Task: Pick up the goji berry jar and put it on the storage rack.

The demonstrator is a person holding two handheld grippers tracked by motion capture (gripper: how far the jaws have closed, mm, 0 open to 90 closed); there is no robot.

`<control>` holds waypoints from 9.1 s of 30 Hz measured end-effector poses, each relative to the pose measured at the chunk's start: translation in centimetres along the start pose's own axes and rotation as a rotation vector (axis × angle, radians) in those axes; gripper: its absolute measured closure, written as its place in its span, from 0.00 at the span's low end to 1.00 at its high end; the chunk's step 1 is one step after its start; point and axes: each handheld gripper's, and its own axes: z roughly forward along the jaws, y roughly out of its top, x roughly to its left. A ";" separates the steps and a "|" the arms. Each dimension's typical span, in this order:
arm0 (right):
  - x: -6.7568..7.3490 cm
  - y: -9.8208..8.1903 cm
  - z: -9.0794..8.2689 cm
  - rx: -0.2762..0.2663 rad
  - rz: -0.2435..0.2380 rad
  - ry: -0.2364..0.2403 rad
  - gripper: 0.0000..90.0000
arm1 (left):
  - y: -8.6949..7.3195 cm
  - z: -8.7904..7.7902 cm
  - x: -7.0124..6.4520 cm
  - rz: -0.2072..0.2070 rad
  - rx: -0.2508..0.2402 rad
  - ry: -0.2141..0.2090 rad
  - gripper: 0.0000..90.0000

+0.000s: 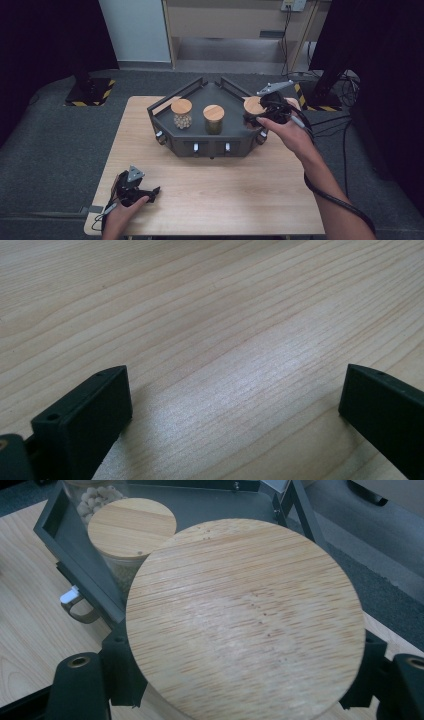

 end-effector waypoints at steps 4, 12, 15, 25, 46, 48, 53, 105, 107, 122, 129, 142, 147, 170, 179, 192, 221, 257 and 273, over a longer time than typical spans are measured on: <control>0.0 0.2 0.4 0.000 0.001 0.001 0.29 | 0.0 0.0 0.0 0.000 0.000 0.000 0.00; 0.0 0.5 1.2 0.007 -0.003 0.003 0.29 | 0.0 0.0 0.0 0.000 0.000 0.000 0.00; -0.1 0.6 1.5 0.011 -0.003 0.003 0.29 | 0.0 0.0 0.0 0.000 0.000 0.000 0.00; -0.1 0.7 2.5 0.012 0.003 0.006 0.29 | 0.0 0.0 0.0 -0.001 0.000 0.000 0.00; -0.5 0.4 4.7 0.026 0.025 0.011 0.29 | 0.0 0.0 0.0 -0.001 0.000 0.000 0.00; -0.5 0.3 4.8 0.027 0.029 0.012 0.29 | 0.0 0.0 0.0 0.000 0.000 0.000 0.00; -0.6 0.0 5.3 0.021 0.036 0.018 0.29 | 0.0 0.0 0.0 0.000 0.000 0.000 0.00; -0.4 -1.1 7.7 0.025 0.071 0.025 0.29 | 0.0 0.0 0.0 -0.001 0.000 0.000 0.00; -0.6 -1.2 7.8 0.020 0.075 0.030 0.29 | 0.0 0.0 0.0 0.000 0.000 0.000 0.00; -1.0 -1.7 7.8 0.005 0.083 0.043 0.29 | 0.0 0.0 0.0 0.002 0.000 0.000 0.00; -0.9 -1.9 7.8 -0.004 0.072 0.052 0.18 | 0.0 0.0 0.0 0.002 0.000 0.000 0.00; -0.6 -2.9 6.8 -0.027 0.059 0.026 0.06 | 0.0 0.0 0.0 0.002 0.000 0.000 0.00; -0.4 -3.2 6.4 -0.035 0.053 0.018 0.05 | 0.0 0.0 0.0 0.002 0.000 0.000 0.00; 0.3 -4.5 4.9 -0.040 0.036 0.000 0.04 | 0.0 0.0 0.0 0.002 0.000 0.001 0.00; 0.3 -5.2 4.1 -0.047 0.042 0.002 0.04 | 0.0 0.0 0.0 0.002 0.000 0.000 0.00; 0.6 -6.5 3.1 -0.056 0.054 0.002 0.04 | 0.0 0.0 0.0 0.002 0.000 0.001 0.00; 1.5 -10.1 2.1 -0.053 0.087 0.001 0.04 | 0.0 0.0 0.0 0.002 0.000 0.001 0.00; 3.2 -13.9 2.2 -0.033 0.101 0.003 0.04 | 0.0 0.0 0.0 0.001 0.000 0.001 0.00; 3.8 -15.5 2.0 -0.032 0.106 -0.002 0.04 | 0.0 0.0 0.0 0.001 0.000 0.001 0.00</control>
